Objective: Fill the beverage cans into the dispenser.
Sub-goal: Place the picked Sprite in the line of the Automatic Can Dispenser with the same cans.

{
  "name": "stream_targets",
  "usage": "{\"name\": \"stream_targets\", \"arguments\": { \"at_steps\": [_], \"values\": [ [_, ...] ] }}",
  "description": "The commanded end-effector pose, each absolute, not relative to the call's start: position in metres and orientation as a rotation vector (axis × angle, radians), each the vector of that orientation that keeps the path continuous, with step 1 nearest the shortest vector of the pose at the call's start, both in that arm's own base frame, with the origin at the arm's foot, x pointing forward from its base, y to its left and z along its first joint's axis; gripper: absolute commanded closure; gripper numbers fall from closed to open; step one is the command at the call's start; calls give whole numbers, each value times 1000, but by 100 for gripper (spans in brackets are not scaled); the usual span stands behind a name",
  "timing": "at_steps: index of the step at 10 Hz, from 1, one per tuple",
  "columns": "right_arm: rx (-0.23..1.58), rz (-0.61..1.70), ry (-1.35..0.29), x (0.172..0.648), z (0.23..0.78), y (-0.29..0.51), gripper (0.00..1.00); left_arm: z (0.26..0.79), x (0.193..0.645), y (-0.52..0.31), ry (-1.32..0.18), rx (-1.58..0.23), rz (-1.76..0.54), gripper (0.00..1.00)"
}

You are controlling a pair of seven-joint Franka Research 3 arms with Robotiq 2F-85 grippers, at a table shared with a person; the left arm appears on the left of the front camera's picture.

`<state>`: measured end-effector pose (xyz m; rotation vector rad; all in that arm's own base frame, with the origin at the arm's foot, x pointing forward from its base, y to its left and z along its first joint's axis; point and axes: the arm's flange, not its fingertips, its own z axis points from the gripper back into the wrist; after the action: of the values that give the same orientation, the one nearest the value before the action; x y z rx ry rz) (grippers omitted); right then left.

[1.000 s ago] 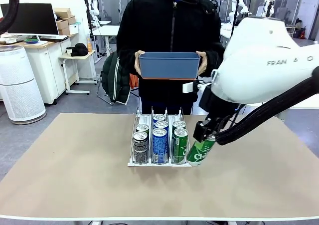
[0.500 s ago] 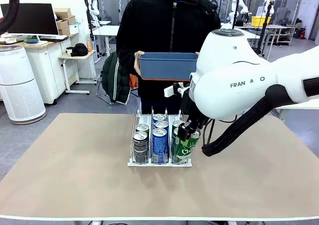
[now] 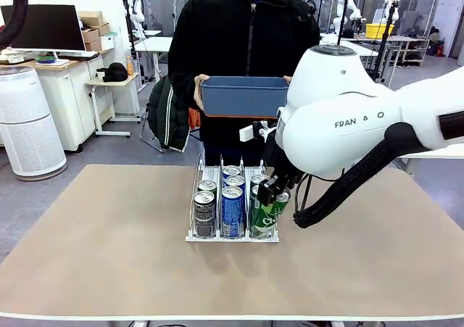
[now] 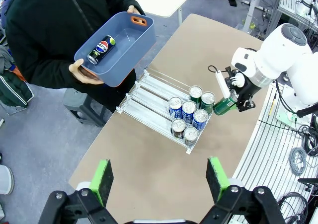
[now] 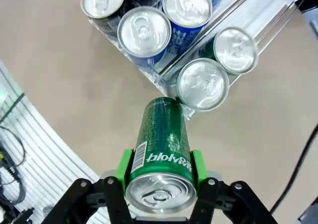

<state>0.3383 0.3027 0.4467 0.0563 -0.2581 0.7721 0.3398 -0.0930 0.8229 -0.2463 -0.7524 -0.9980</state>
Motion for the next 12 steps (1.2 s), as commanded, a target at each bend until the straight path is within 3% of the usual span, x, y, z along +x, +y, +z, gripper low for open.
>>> {"name": "stream_targets", "arguments": {
  "at_steps": [1, 4, 7, 12],
  "values": [
    [43, 732, -378, 357, 441, 311, 42, 823, 340, -92, -757, -246, -994, 0],
    [-18, 687, -469, 370, 435, 319, 42, 823, 340, -92, -757, -246, -994, 0],
    [-83, 703, -396, 387, 419, 322, 42, 823, 340, -92, -757, -246, -994, 0],
    [-38, 710, -308, 390, 412, 316, 42, 823, 340, -92, -757, -246, -994, 0]
  ]
}}
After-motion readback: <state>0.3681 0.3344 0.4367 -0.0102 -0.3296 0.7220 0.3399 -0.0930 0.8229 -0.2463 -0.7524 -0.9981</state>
